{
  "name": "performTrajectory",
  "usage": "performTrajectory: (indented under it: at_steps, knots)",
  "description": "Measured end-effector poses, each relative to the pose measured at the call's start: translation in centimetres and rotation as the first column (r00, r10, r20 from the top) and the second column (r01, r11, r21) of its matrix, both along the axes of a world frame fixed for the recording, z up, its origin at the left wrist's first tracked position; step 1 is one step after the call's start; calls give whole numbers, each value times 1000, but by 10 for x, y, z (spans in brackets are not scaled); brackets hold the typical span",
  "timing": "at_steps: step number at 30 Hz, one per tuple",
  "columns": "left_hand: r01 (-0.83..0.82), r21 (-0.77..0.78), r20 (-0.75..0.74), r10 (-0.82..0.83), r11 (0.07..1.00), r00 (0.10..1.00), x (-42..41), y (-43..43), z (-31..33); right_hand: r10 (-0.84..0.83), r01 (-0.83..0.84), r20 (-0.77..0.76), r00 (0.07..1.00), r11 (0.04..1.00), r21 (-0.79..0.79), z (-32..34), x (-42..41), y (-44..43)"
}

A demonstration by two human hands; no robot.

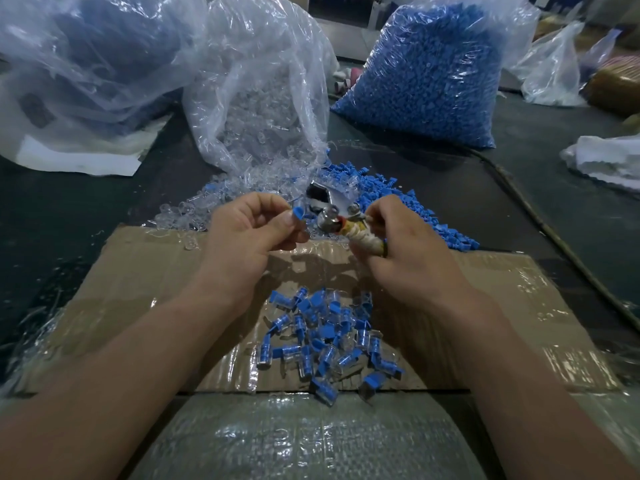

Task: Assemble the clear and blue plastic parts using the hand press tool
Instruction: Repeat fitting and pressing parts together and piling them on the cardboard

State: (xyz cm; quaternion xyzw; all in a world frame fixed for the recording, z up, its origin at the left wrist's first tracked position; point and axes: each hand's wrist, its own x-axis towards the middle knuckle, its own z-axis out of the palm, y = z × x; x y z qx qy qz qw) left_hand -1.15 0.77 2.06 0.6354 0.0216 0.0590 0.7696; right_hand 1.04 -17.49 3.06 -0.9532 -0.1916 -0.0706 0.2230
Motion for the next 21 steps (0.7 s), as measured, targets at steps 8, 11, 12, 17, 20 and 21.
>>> performTrajectory:
  at_steps: [8,11,12,17,20,21]
  knots:
    - [-33,48,22,31,998,999,-4,-2,6,26,-28,-63,998,999,-23,-1,-1,5]
    - [-31,84,28,29,996,999,-5,-3,7,39,-41,-91,995,999,-25,-2,-2,6]
    - [-34,95,33,31,995,999,-6,-4,7,45,-48,-103,994,999,-25,-2,-2,7]
    - [-59,136,69,50,989,996,-7,-5,7,66,-71,-116,991,997,-38,0,-4,8]
    - [-69,168,91,55,983,994,-7,-5,7,70,-79,-95,993,993,-87,2,-4,10]
    - [-72,193,102,53,979,993,-8,-5,7,68,-76,-85,994,993,-88,2,-5,11]
